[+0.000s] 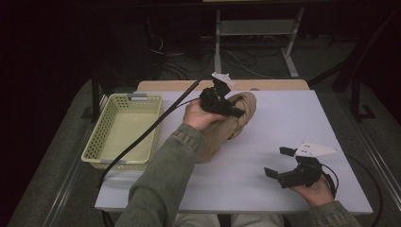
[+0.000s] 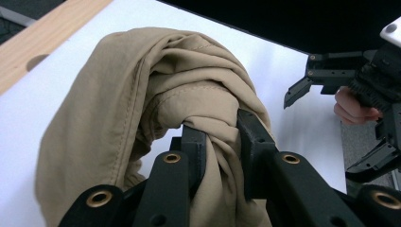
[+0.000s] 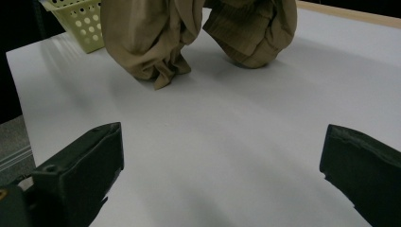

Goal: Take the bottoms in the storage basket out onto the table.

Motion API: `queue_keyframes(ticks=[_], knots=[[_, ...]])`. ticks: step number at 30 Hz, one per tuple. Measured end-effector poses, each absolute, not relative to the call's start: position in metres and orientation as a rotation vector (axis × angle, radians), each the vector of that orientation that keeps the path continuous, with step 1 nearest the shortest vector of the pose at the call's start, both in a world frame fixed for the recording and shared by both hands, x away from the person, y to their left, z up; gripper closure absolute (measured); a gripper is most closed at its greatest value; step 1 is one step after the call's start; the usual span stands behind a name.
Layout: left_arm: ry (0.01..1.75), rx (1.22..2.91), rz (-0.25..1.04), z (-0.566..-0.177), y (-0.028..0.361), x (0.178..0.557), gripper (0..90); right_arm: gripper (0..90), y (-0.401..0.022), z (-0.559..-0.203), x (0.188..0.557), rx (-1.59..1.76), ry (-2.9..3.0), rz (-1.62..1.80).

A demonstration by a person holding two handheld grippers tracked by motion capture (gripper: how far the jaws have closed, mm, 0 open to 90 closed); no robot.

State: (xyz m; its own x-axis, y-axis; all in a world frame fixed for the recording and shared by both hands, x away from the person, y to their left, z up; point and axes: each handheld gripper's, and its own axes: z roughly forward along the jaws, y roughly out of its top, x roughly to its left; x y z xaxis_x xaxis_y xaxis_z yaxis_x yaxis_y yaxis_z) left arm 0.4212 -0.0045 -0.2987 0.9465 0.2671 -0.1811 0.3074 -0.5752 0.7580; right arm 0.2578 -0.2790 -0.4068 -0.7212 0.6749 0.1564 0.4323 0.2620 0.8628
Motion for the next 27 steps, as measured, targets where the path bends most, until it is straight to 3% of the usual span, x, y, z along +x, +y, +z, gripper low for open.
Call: queue_keyframes(ticks=[27], knots=[[0.387, 2.245, -0.211, -0.360, -0.039, 0.408, 73.3, 0.2, -0.280, -0.404, 0.257, 1.020, 2.275, 1.460]])
